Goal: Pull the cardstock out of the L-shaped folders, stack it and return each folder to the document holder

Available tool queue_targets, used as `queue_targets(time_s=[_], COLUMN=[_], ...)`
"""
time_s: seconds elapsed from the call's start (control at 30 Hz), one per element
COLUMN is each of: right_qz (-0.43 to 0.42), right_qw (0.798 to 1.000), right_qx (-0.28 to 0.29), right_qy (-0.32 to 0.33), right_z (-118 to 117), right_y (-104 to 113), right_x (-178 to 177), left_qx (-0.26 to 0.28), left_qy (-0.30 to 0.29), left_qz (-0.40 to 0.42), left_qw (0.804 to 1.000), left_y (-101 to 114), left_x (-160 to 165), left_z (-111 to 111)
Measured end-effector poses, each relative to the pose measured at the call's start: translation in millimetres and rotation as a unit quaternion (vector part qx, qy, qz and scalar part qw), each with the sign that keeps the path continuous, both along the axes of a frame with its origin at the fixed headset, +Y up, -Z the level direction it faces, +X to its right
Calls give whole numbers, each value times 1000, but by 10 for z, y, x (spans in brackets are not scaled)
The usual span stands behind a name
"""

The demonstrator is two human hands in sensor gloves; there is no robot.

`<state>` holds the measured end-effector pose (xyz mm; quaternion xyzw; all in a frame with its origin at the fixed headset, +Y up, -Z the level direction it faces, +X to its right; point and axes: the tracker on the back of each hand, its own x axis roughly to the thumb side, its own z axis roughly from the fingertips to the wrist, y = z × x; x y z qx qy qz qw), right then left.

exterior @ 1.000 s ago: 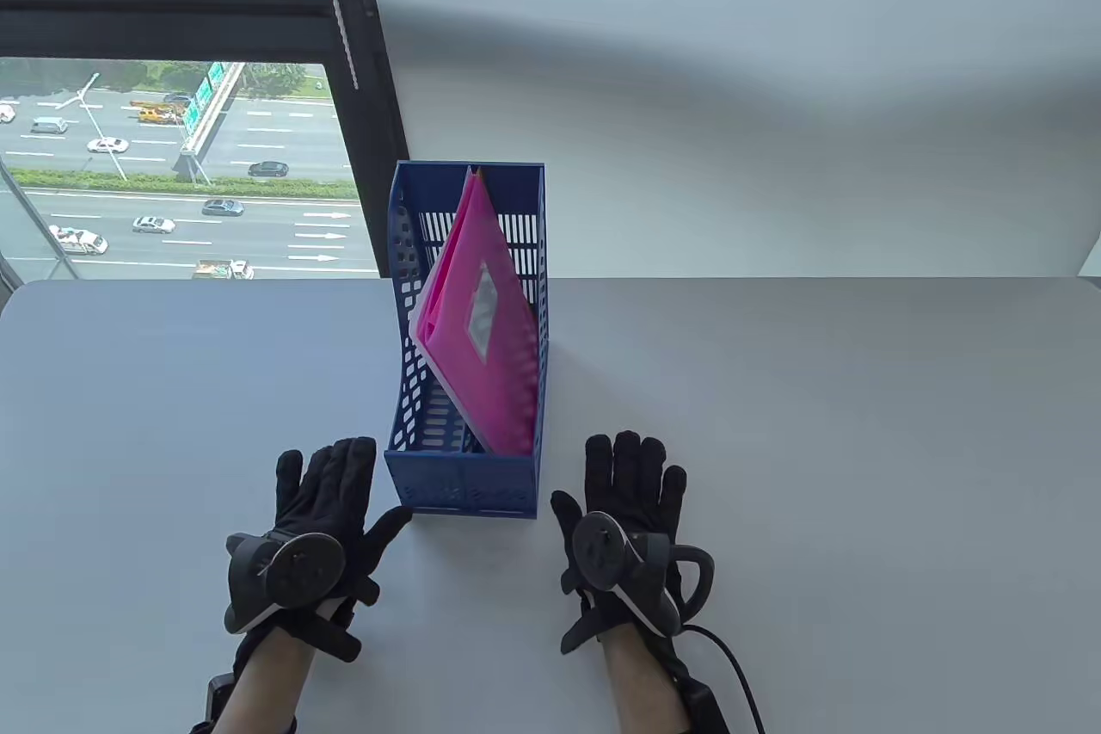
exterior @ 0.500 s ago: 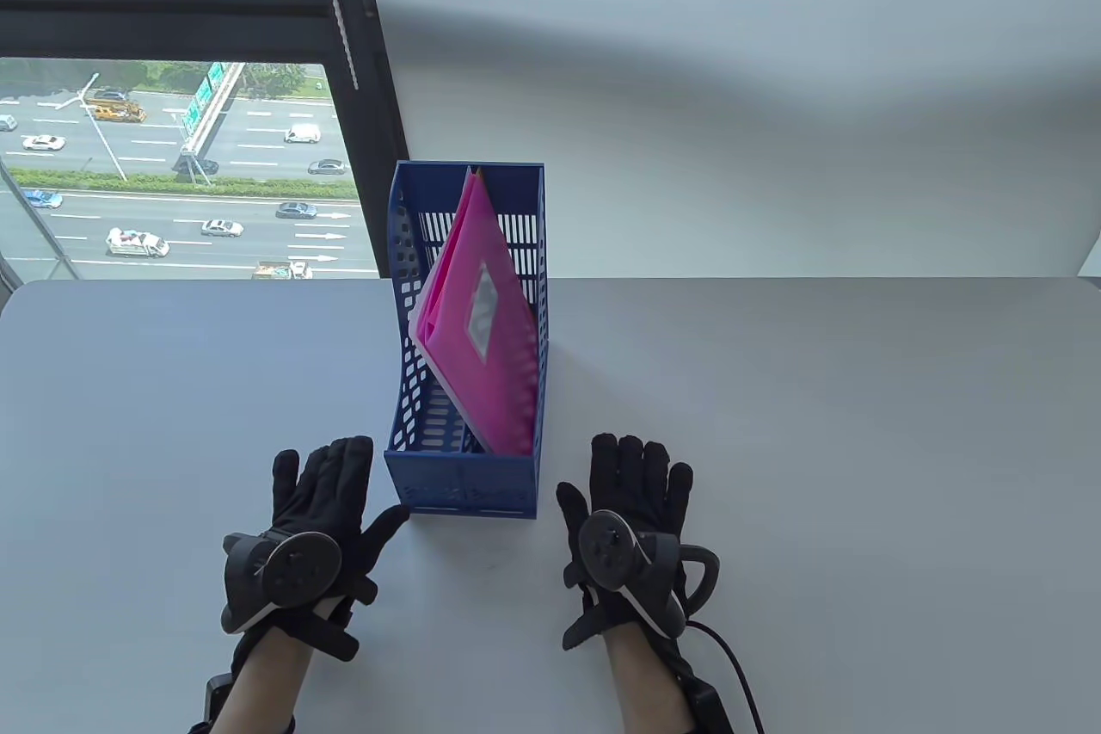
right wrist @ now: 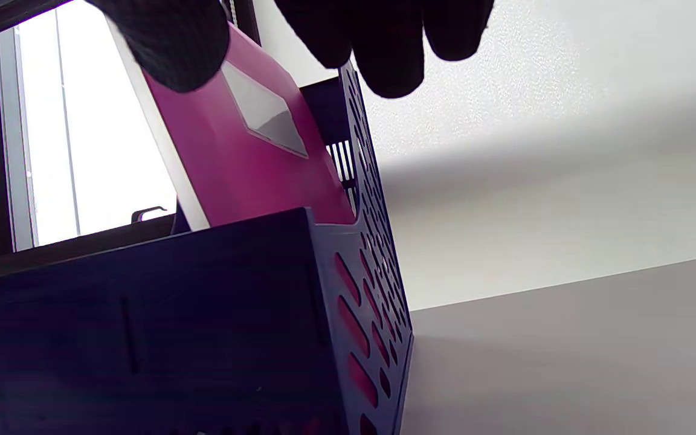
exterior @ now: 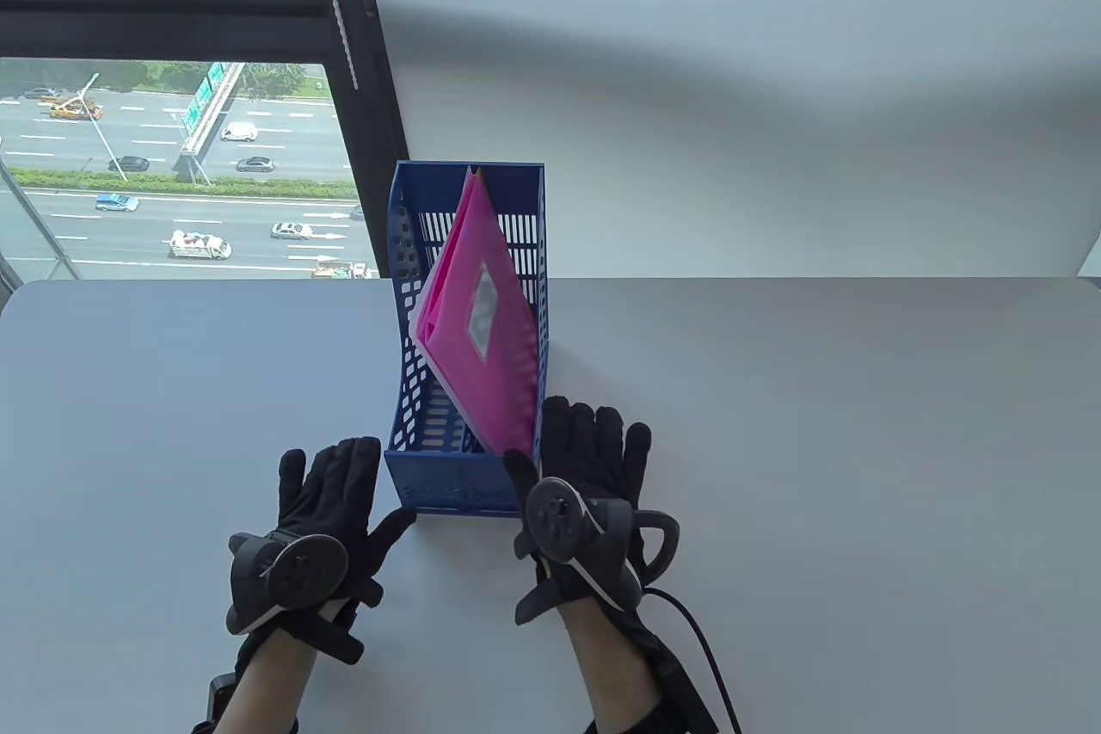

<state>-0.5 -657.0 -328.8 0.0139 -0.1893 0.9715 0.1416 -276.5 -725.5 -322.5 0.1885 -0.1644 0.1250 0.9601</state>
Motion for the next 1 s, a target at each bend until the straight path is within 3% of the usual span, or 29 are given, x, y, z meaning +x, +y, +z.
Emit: queue_targets(time_s=[0.3, 0.57, 1.0], right_qz=[5, -41, -36], right_qw=[999, 998, 998], right_qx=[31, 36, 53], right_qy=[18, 20, -28], right_z=[-301, -343, -373], right_y=[-8, -28, -72], right_x=[-353, -172, -100], left_qx=[-13, -11, -10], left_qy=[-3, -8, -8], left_qz=[-6, -7, -13], left_qw=[1000, 1000, 1000], left_y=[-11, -16, -8], left_x=[21, 36, 49], left_z=[-10, -12, 1])
